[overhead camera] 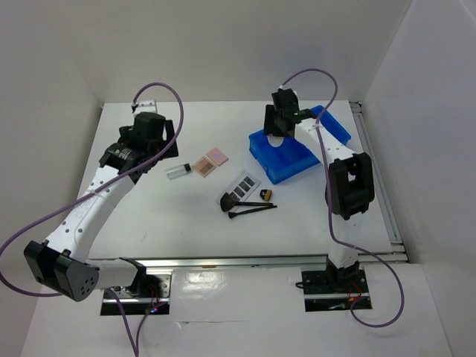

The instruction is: Organize the makeup

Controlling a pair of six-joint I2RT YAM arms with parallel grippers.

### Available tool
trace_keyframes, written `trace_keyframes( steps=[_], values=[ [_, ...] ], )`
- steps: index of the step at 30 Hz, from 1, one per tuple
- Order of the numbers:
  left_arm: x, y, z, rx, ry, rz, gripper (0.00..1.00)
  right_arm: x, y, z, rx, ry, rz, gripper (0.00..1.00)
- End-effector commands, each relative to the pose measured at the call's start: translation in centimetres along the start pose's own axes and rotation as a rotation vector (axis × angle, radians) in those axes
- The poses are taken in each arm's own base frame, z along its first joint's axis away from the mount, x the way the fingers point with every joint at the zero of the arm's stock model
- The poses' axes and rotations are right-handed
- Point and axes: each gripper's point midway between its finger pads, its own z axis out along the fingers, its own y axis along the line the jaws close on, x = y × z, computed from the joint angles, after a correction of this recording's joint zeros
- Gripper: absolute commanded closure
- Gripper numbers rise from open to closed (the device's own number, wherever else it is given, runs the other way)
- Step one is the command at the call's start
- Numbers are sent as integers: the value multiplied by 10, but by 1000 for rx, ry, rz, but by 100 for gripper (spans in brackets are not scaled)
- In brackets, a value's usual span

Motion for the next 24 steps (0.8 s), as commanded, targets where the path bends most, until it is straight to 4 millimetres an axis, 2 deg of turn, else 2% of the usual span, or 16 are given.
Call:
trace_keyframes(
  steps=[1, 4, 10, 12, 13, 15, 17, 19, 20, 21, 24],
  values=[
    [4, -2, 1, 12, 7, 9, 0, 7, 6, -1, -28, 12, -11, 31],
    [6, -3, 0, 21, 11, -1, 0, 21, 3, 6, -15, 50, -19, 26],
    [4, -2, -3, 24, 2, -6, 0, 16, 6, 4, -26, 45, -17, 11],
    [7, -2, -2, 21, 9, -1, 0, 2, 9, -5, -37, 17, -11, 11],
    [7, -2, -2, 21, 9, -1, 0, -7, 12, -16, -41, -13, -12, 14],
    [7, -2, -2, 21, 9, -1, 0, -11, 24, -29, -60, -36, -33, 18],
    [7, -2, -2, 21, 9, -11, 0, -20, 38, -44, -101, -72, -39, 24],
    [9, -1, -2, 18, 17, -15, 0, -15, 66, -56, -176, -73, -65, 28],
    [9, -2, -2, 18, 17, -24, 0, -10, 77, -59, -202, -66, -78, 30],
    [6, -2, -3, 21, 10, -29, 0, -1, 97, -66, -235, -60, -107, 30],
    [0, -2, -7, 27, -5, -47, 0, 23, 140, -68, -307, -25, -166, 30]
  ],
)
